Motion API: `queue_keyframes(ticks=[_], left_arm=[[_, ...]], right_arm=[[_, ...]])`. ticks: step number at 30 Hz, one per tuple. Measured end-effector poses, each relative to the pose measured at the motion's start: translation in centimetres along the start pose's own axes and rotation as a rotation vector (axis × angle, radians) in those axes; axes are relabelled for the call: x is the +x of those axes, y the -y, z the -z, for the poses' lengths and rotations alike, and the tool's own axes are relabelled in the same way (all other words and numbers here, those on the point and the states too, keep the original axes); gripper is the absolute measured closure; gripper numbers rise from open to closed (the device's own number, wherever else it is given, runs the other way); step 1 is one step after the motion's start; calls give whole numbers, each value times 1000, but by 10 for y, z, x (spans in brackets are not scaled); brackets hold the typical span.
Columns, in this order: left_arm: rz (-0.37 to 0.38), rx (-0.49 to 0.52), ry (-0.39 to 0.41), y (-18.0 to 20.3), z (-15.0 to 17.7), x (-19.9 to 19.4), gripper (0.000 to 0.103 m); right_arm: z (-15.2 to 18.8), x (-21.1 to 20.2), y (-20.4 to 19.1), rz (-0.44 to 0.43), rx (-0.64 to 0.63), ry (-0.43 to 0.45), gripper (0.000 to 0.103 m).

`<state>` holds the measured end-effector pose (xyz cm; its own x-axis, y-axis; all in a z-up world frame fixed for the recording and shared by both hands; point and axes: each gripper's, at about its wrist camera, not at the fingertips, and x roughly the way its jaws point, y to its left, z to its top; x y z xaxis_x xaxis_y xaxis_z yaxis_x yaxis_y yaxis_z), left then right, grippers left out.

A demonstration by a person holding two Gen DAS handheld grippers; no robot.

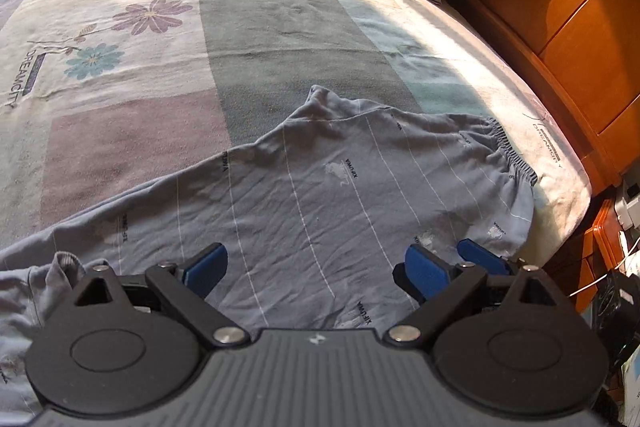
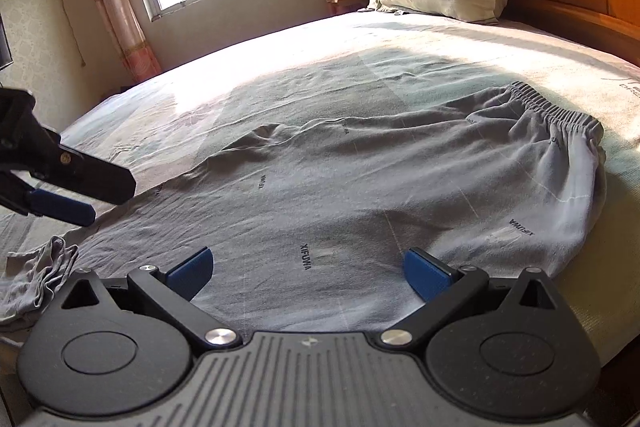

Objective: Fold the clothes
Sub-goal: 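Move the open right tool to the waistband of the spread grey sweatpants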

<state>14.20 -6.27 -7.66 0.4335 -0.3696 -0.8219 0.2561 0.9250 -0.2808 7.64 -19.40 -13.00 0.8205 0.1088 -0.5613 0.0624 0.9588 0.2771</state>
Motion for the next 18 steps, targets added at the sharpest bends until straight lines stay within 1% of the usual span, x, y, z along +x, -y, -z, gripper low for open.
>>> queue_keyframes(ticks=[1, 3, 5, 7, 9, 12, 13, 14, 16, 18], left_arm=[[-22, -14, 2, -3, 10, 3, 8], [-36, -65, 13, -13, 30, 6, 8], [-20, -78, 66, -15, 44, -1, 7], [-24, -113, 74, -14, 51, -6, 7], [-20, -100, 80, -11, 54, -12, 7], [-54, -59, 117, -9, 61, -13, 7], [-56, -65, 113, -11, 63, -11, 7], [-52, -59, 126, -11, 66, -10, 7], [-45, -34, 145, -11, 72, -8, 5], [-62, 1, 165, -7, 78, -11, 5]], right_arm=[[0, -1, 1, -5, 6, 2, 0], [0, -1, 3, -16, 15, 5, 0], [0, -2, 5, -27, 26, 9, 0], [0, -3, 7, -37, 35, 12, 0], [0, -4, 8, -47, 42, 14, 0], [1, -4, 11, -57, 53, 21, 0], [1, -4, 11, -59, 59, 24, 0], [1, -5, 12, -60, 64, 27, 0], [2, -5, 11, -52, 65, 33, 0], [4, -5, 6, -34, 32, 30, 0]])
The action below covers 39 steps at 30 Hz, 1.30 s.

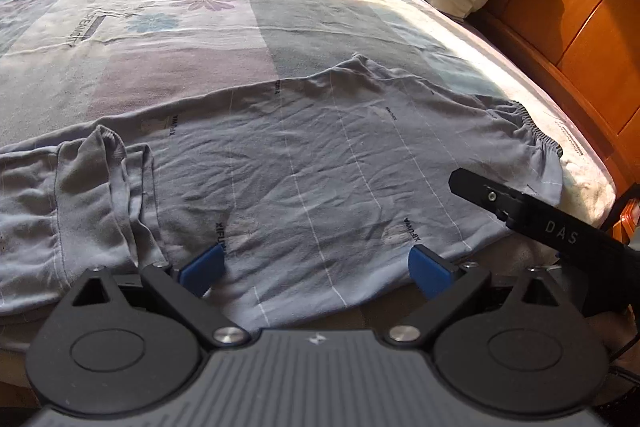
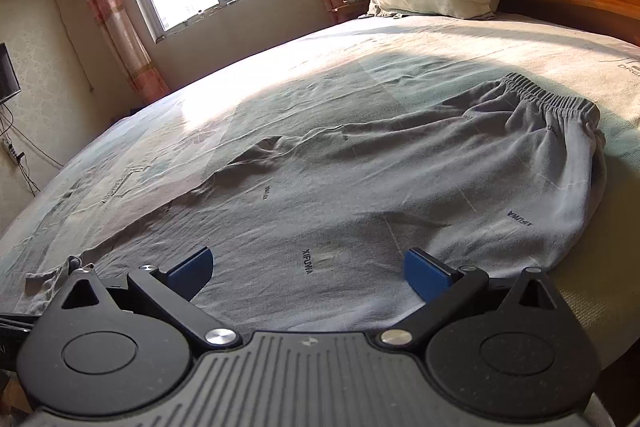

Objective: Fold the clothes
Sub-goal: 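Move the open right tool to the waistband of the spread grey sweatpants, then close the right tool on the elastic waistband edge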

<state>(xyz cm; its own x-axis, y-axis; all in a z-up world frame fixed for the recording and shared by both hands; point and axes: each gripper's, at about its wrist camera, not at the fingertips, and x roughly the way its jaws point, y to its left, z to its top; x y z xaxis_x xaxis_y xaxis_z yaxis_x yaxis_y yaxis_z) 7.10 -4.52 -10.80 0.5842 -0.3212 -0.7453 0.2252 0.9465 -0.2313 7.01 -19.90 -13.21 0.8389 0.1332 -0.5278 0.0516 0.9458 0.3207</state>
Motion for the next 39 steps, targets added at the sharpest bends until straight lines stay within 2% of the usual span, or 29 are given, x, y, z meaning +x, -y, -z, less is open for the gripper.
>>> queue_keyframes(ticks=[6, 8, 10, 12, 14, 16, 18, 21, 24, 28, 32, 35, 37, 39], left_arm=[[-61, 75, 75, 4, 23, -8, 5], [-54, 103, 83, 8, 26, -14, 5], [-40, 130, 119, 10, 26, -25, 5], [-74, 171, 185, 11, 20, -37, 4], [-118, 173, 221, 6, 14, -42, 4], [-124, 124, 205, -6, 10, -38, 4], [-128, 60, 171, -19, 13, -31, 4], [-104, -7, 157, -32, 19, -28, 4], [-101, -4, 161, -33, 21, -30, 4], [-98, 3, 167, -29, 17, -30, 4], [-103, 51, 174, -20, 15, -34, 4], [-106, 77, 183, -14, 13, -39, 4], [-104, 78, 184, -15, 13, -42, 4], [-106, 73, 181, -16, 14, -42, 4]], right_arm=[[9, 1, -17, 69, -149, -17, 0], [10, 2, -21, 87, -178, -26, 0], [6, 1, -19, 79, -166, -40, 0], [-2, -3, -13, 47, -125, -55, 0], [-15, -9, -7, 28, -97, -28, 0], [-29, -12, 0, 34, -92, 19, 0], [-42, -8, 12, 58, -76, 27, 0], [-50, 5, 40, 127, -17, -30, 0], [-47, 6, 69, 144, 31, -81, 0], [-61, -3, 79, 91, 124, -87, 0], [-81, 7, 70, 9, 104, -55, 0], [-83, 29, 67, -17, 97, -106, 0], [-75, 40, 72, 6, 100, -166, 0], [-71, 33, 78, -9, 88, -180, 0]])
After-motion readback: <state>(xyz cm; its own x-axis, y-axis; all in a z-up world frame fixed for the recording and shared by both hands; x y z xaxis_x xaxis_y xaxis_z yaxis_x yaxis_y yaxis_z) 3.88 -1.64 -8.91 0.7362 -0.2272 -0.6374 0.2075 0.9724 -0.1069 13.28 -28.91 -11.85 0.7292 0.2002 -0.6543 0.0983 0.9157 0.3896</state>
